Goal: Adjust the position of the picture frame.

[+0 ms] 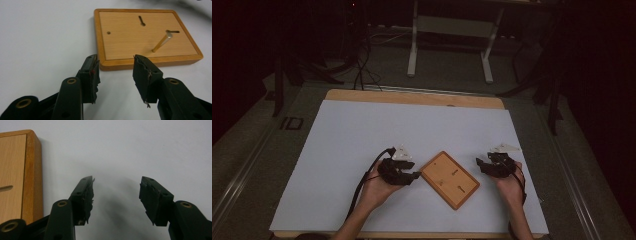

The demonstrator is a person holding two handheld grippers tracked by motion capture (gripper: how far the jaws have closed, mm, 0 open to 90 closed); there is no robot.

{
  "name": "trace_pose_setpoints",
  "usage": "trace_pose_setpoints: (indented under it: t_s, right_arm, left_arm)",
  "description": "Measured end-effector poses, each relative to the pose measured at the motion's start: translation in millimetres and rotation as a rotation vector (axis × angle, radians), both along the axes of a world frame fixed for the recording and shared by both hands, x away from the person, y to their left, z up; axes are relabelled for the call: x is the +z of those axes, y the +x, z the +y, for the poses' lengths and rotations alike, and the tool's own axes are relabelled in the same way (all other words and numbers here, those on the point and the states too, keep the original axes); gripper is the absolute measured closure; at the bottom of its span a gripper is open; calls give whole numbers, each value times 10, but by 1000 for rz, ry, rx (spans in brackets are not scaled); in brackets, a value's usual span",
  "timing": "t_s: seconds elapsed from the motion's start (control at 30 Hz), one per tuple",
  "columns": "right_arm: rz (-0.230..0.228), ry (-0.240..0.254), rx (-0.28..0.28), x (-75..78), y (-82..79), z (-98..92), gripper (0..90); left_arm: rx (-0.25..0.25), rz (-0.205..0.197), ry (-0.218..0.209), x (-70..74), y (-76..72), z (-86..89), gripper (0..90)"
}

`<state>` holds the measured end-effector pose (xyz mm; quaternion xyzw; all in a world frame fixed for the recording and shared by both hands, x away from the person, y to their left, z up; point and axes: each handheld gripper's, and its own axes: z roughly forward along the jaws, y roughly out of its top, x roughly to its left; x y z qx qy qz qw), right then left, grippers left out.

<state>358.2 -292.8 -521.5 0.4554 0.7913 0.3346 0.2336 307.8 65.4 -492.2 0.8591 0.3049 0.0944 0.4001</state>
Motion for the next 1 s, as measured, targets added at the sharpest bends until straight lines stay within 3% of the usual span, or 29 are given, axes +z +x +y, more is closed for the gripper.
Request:
trace_pose_setpoints:
  t_s: [0.2,0.47,0.77,1.0]
  right_arm:
    - [-1,7,3,-9,0,-13,435]
    - [2,10,-5,-16,-10,-26,433]
    - [5,11,-5,-24,-9,-33,431]
    - [1,12,-7,-21,-11,-45,430]
  left_arm:
    - [-42,-3,4,0,-57,-119,554]
    - [-118,4,26,-11,-155,-406,564]
    - [-128,24,22,-95,-141,-692,608]
    - [-95,32,22,-194,-99,-827,671]
